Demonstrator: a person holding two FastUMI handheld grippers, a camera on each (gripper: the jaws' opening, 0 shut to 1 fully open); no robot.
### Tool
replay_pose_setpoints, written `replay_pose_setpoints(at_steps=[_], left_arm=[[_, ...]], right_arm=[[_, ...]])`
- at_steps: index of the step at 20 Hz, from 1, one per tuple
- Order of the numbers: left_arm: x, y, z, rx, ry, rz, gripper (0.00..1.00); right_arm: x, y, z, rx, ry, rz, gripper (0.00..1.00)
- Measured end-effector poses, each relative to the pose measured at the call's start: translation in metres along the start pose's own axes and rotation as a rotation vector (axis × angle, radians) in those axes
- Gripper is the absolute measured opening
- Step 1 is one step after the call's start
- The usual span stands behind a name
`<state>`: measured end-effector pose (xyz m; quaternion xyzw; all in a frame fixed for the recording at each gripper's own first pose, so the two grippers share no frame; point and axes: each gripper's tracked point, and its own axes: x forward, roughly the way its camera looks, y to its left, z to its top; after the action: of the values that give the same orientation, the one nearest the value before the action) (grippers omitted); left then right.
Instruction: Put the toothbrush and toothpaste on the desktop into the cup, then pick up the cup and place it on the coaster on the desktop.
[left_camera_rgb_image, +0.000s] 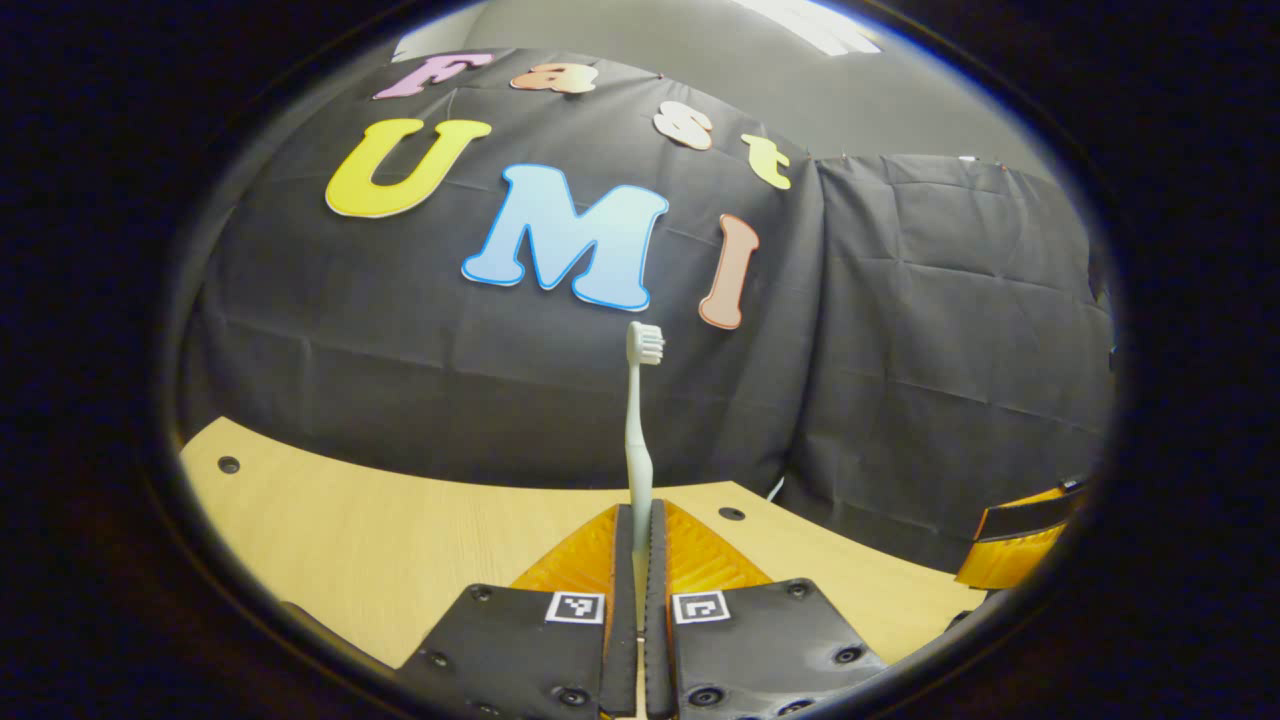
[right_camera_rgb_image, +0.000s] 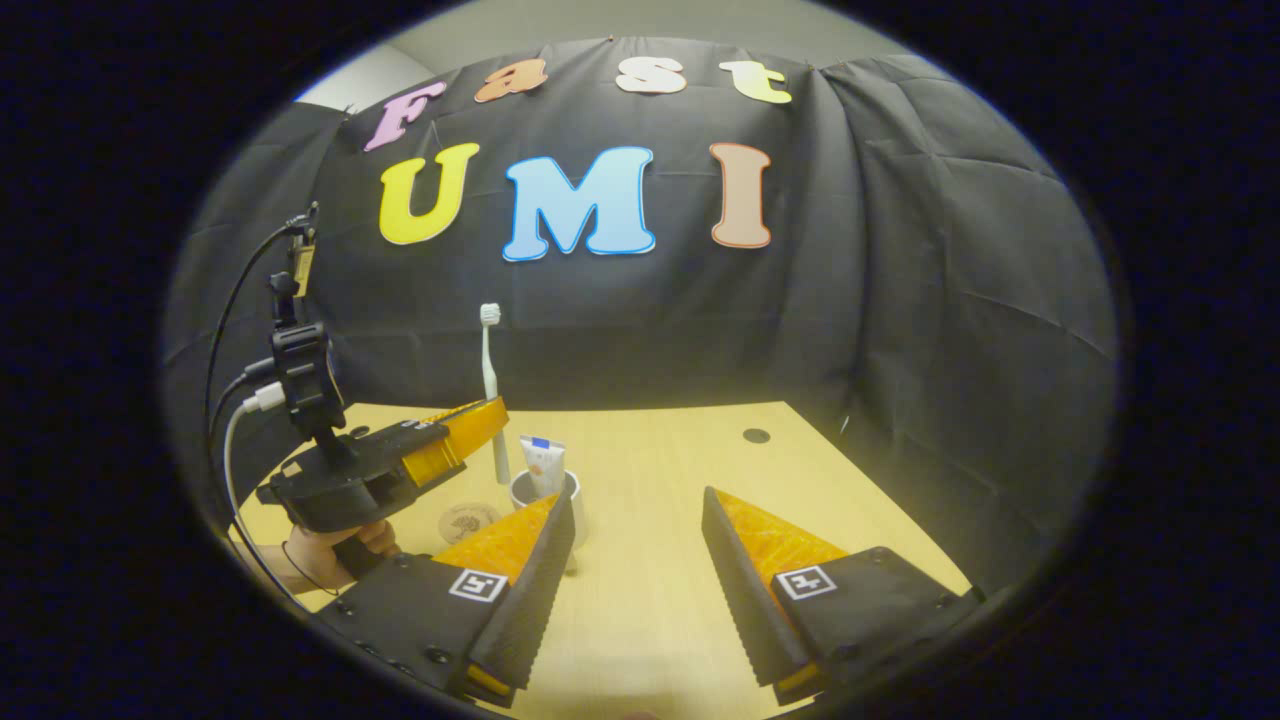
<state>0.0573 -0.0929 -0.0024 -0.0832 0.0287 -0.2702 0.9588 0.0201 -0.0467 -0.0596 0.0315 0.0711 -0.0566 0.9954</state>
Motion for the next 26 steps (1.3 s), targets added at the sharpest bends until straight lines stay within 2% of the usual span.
replay_pose_setpoints(at_steps=[11, 17, 19, 20, 21, 23, 26], left_arm=[[0.015, 0.005, -0.053, 0.017, 0.036, -0.019, 0.11], [0.009, 0.009, -0.058, 0.042, 0.039, -0.016, 0.14], [0.007, 0.012, -0.061, 0.044, 0.052, -0.002, 0.20], [0.006, 0.012, -0.063, 0.043, 0.058, -0.005, 0.20], [0.003, 0.015, -0.063, 0.048, 0.064, 0.009, 0.31], [0.000, 0.015, -0.065, 0.059, 0.087, 0.007, 0.34], [-0.008, 0.011, -0.060, 0.079, 0.098, 0.020, 0.59]], right_arm=[[-0.003, 0.000, -0.004, 0.000, 0.040, -0.009, 0.83], [0.000, 0.004, -0.010, 0.028, 0.065, 0.001, 0.83], [-0.001, 0.005, -0.012, 0.036, 0.071, 0.008, 0.83], [-0.001, 0.005, -0.012, 0.033, 0.072, 0.008, 0.83], [-0.001, 0.005, -0.012, 0.029, 0.074, 0.010, 0.83], [-0.002, 0.006, -0.011, 0.031, 0.073, 0.017, 0.83], [-0.003, 0.009, -0.010, 0.042, 0.069, 0.033, 0.83]])
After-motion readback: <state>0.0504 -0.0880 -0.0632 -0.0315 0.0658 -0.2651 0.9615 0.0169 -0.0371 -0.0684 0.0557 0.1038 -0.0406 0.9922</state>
